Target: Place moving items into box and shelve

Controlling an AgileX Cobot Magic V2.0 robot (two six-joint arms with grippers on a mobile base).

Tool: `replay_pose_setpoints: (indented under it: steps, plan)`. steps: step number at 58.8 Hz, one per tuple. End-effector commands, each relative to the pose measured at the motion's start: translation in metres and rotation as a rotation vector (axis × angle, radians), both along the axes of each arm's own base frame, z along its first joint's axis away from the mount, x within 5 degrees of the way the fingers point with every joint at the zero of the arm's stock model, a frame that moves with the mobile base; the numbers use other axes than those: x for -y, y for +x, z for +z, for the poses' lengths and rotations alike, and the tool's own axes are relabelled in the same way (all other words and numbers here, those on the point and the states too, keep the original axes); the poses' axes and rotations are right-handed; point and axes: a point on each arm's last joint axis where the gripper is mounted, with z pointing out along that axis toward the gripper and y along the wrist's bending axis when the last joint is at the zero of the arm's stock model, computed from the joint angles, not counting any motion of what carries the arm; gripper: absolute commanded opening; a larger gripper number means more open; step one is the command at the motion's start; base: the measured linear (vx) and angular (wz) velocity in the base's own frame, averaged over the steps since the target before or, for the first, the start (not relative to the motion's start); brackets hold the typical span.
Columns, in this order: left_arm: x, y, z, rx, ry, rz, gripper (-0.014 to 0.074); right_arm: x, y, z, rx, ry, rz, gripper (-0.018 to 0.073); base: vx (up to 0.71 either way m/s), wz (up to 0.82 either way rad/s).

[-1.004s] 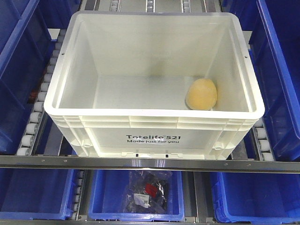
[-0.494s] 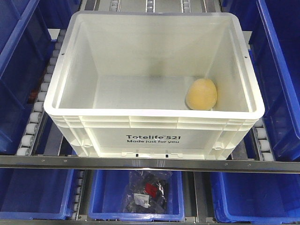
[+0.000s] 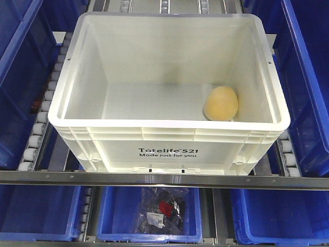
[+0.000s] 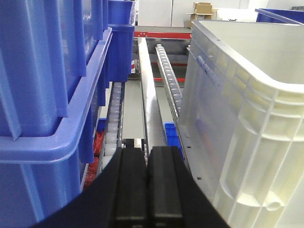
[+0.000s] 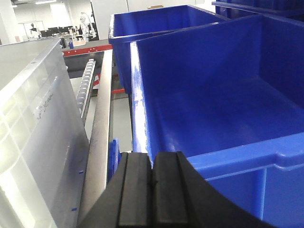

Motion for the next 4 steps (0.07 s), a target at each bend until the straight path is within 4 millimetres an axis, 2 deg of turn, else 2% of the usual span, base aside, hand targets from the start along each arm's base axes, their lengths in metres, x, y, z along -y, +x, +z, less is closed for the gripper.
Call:
replay_pose_setpoints:
  steps: [1,4]
  plan:
    - [-0.0011,0.0003,0.0012,0.068,-0.023,0.013,-0.0006,-0.0003,-0.0014,0.0062,0.094,-0.017,-0.001,-0.0004,0.00,0.00]
    - [-0.0011,0.0003,0.0012,0.068,-0.023,0.013,-0.0006,-0.0003,-0.0014,0.0062,0.094,-0.017,-0.001,-0.0004,0.00,0.00]
